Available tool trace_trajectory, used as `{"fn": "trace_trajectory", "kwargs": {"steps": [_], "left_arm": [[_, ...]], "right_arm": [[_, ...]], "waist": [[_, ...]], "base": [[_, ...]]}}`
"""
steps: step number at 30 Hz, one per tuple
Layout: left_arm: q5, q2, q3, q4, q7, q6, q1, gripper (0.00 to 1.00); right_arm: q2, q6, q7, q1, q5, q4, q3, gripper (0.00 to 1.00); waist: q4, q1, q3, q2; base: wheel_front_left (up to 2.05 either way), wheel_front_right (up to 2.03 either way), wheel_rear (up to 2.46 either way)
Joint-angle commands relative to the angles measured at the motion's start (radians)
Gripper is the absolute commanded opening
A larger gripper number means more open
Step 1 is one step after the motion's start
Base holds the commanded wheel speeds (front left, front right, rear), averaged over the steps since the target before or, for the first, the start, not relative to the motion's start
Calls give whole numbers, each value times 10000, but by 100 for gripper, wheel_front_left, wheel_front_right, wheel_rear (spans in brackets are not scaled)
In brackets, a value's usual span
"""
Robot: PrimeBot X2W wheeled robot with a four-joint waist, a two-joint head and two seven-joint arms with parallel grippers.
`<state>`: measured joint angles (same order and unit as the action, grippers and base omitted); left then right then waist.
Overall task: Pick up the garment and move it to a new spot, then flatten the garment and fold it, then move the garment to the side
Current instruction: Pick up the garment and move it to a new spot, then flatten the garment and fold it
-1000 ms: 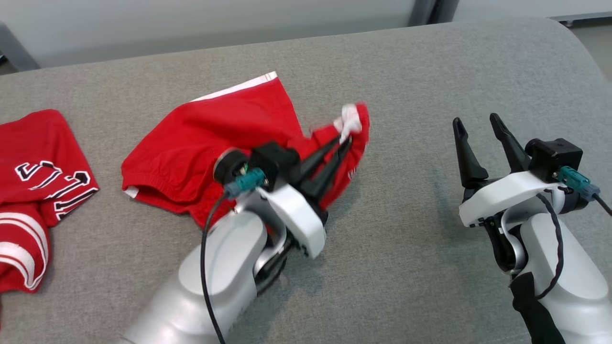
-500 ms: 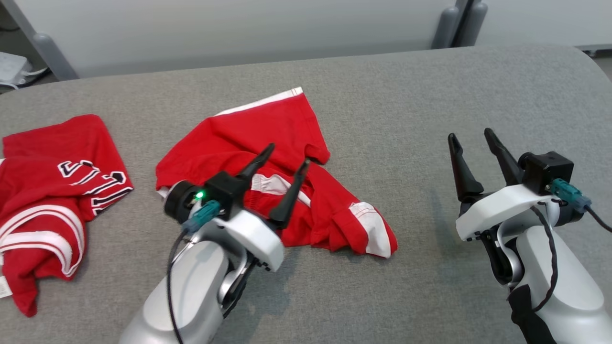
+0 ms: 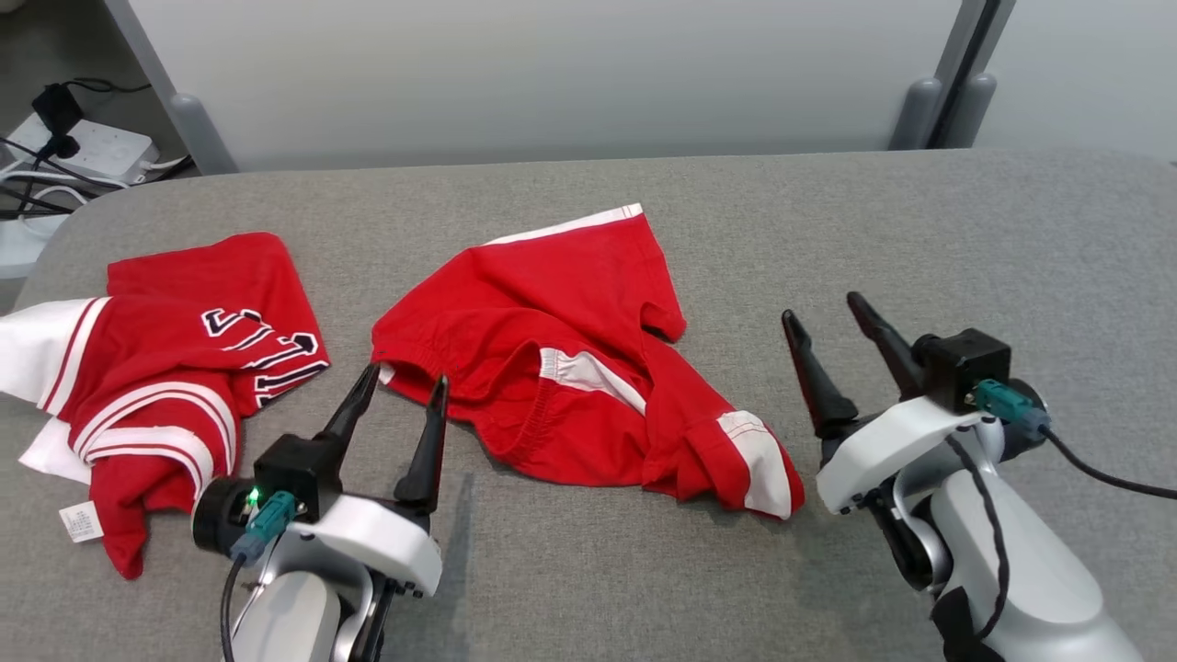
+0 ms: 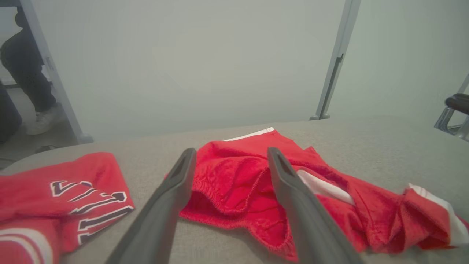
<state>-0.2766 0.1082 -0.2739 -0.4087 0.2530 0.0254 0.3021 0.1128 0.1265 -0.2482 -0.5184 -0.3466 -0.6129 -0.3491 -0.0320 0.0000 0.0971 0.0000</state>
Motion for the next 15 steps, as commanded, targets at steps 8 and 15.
{"fn": "trace_trajectory", "kwargs": {"steps": [8,15], "left_arm": [[548,-199,1196,377,87,316,-826,100],[771,-520,1265,486,87,575,-1030,100]], "right_arm": [[-75,42,-136,-42,-799,-190,-1981,100],[-129,42,-136,-576,-1222,-848,-3147,100]], "waist": [[889,0,-2,0],[2123,0,152,0]], "base": [[0,0,0],[0,0,0]]}}
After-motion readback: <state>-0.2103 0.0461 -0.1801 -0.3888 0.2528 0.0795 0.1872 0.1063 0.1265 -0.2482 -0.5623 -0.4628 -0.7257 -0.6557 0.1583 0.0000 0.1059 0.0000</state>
